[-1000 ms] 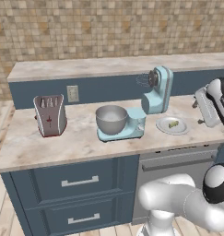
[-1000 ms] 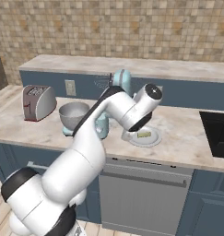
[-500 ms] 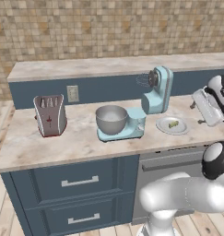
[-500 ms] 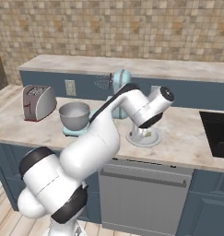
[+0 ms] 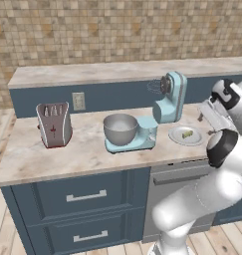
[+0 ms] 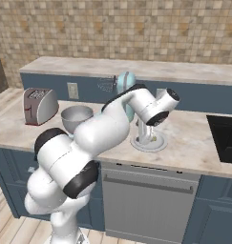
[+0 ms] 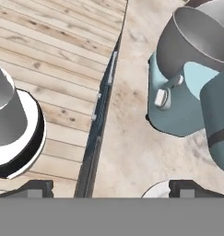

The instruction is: Add butter and sugar cubes to the stand mixer bowl and then turn on the stand mixer to begin making frosting.

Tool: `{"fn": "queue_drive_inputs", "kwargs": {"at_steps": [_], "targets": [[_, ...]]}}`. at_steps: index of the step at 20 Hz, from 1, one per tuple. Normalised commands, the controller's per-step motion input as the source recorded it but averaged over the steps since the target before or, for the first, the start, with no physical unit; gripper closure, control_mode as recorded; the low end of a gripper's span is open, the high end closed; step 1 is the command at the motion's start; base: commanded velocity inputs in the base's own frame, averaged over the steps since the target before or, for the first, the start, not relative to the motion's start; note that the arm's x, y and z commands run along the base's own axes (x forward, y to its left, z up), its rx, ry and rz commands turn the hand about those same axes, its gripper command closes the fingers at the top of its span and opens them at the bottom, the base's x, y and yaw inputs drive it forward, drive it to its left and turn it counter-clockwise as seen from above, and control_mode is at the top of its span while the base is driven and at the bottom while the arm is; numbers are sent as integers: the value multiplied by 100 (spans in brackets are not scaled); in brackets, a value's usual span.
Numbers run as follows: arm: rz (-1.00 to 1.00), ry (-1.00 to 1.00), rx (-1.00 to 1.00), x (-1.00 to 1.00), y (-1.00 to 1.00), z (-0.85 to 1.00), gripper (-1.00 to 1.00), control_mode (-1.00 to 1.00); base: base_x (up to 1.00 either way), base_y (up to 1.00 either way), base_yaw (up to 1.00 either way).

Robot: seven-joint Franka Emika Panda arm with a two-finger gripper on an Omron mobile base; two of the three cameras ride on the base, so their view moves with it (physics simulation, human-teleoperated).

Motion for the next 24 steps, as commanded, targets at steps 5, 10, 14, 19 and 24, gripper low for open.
{"fn": "queue_drive_inputs", "kwargs": {"at_steps": [5,10,14,19,24], "targets": [[0,19,1,43,0,-32,-100,-100,0,0,0],[0,14,5,31,-5,-27,-100,-100,0,0,0],[0,3,8,1,-20,-13,-100,-100,0,0,0],[1,0,10,0,-23,-6,-100,-100,0,0,0],[1,0,11,0,-14,0,-100,-100,0,0,0]]}}
